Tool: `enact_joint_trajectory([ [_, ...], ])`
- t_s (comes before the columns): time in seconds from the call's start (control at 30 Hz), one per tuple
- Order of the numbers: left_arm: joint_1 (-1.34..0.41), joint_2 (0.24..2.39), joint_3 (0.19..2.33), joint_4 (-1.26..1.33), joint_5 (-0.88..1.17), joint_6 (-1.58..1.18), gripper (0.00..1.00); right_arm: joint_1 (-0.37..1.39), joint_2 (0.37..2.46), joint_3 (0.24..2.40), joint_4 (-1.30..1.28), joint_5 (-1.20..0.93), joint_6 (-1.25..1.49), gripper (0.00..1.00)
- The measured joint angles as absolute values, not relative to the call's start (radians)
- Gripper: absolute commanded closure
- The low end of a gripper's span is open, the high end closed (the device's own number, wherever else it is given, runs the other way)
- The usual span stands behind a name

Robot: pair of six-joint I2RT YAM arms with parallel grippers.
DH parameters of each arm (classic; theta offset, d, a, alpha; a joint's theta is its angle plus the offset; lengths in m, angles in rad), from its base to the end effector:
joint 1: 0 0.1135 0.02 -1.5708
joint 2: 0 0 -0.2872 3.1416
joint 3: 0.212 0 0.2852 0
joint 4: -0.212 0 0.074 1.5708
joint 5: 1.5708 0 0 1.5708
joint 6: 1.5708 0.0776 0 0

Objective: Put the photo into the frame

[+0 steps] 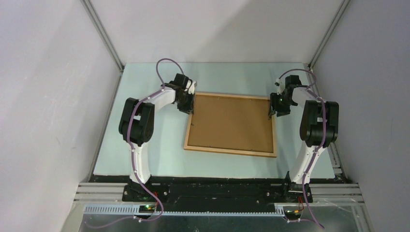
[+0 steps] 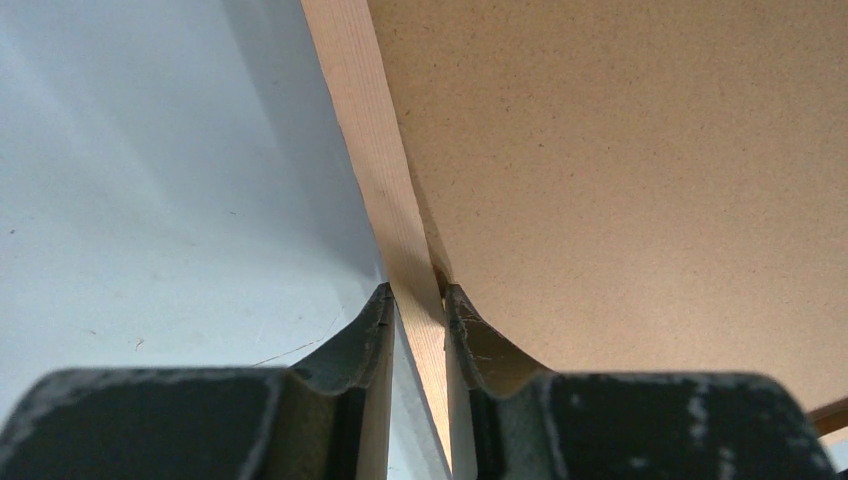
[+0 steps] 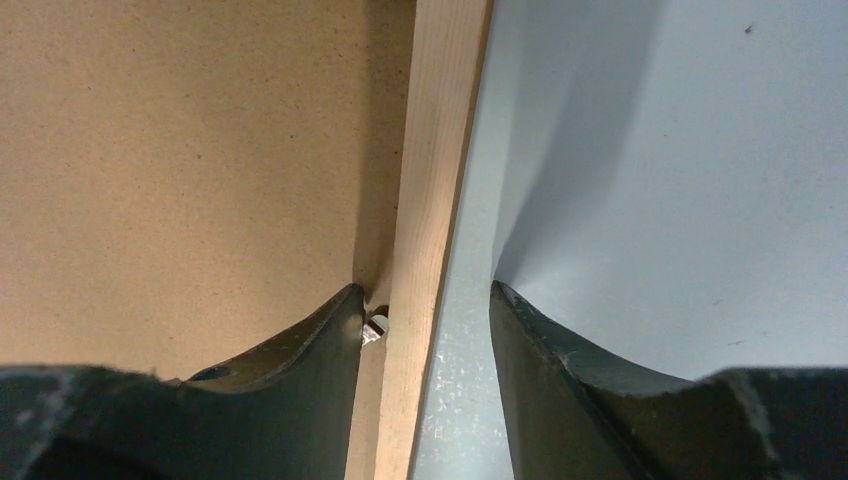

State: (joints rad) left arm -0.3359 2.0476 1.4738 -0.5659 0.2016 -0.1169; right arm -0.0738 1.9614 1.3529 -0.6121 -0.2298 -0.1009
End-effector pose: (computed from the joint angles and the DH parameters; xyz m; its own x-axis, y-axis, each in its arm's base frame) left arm 0.4492 -0.1733 0.1314 -0.8988 0.1928 -0.3938 0.2992 0.9262 -0.2294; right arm 0.4438 -0.0151 0.1284 -0.9314 -0.0295 -0.3629 -0.1005 0.9788 0.1783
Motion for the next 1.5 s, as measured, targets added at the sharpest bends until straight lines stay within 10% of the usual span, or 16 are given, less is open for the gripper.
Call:
enact_joint_trajectory([
  [1.5,-0.326,2.048,1.472,-0.563,0.215,-0.129,1.0,-0.067,1.93,1.317,-0.623,-0.286,-0.245,0.62],
])
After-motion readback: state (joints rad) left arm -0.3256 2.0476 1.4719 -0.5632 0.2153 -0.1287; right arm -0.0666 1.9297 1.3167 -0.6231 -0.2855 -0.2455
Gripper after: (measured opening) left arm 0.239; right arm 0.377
